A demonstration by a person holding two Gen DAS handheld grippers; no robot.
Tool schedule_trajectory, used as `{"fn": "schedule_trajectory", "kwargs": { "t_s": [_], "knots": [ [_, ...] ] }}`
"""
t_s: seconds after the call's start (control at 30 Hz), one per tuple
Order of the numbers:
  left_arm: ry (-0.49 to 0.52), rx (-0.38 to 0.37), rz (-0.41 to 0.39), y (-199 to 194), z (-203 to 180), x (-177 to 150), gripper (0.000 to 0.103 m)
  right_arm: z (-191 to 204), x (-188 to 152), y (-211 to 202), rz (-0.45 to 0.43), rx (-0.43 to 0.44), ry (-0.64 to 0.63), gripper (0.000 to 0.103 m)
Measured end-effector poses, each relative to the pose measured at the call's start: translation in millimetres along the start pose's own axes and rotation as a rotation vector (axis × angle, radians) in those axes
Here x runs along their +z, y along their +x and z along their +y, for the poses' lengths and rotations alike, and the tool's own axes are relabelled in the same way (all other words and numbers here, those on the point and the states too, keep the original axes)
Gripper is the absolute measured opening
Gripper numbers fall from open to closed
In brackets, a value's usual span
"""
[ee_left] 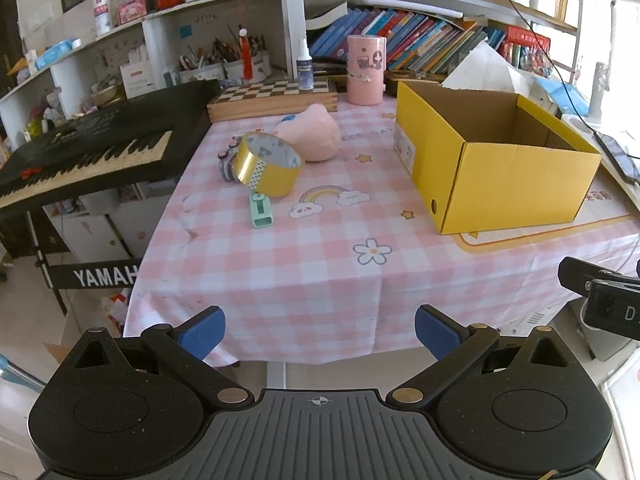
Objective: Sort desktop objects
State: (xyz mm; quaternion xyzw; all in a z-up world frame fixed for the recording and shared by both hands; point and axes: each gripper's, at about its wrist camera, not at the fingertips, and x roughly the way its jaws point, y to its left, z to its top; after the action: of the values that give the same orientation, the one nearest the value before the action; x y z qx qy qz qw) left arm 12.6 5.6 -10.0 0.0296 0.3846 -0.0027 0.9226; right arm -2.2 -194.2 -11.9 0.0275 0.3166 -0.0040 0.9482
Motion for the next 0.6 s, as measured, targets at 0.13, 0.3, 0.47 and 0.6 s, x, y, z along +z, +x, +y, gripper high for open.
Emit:
{"fn": "schedule_trajectory", "kwargs": {
  "t_s": [0.13,0.3,0.47,0.6],
  "knots": [
    [0.004,-0.001,-0.003,-0.2,-0.8,0.4,0.102,-1.9,-0.1,-2.3,-0.005,0.012,0.015,0.103],
    [-0.003,0.000,-0.001,1.0,0.2,1.0,0.102,-2.2,0.2,-2.7,0.000,0.011,0.022,0.103],
    [0.002,-0.009,-0.005,0.5,-0.5,0.9,0.102,-6.1,0.1,-3.8,0.000,0.051,0.047,0.103],
    [-0.008,-0.017,-0.010,0.2,0.5,1.1,0.102,-4.1,-0.5,-4.5,0.004,0.041,0.037,0.101]
  ]
}}
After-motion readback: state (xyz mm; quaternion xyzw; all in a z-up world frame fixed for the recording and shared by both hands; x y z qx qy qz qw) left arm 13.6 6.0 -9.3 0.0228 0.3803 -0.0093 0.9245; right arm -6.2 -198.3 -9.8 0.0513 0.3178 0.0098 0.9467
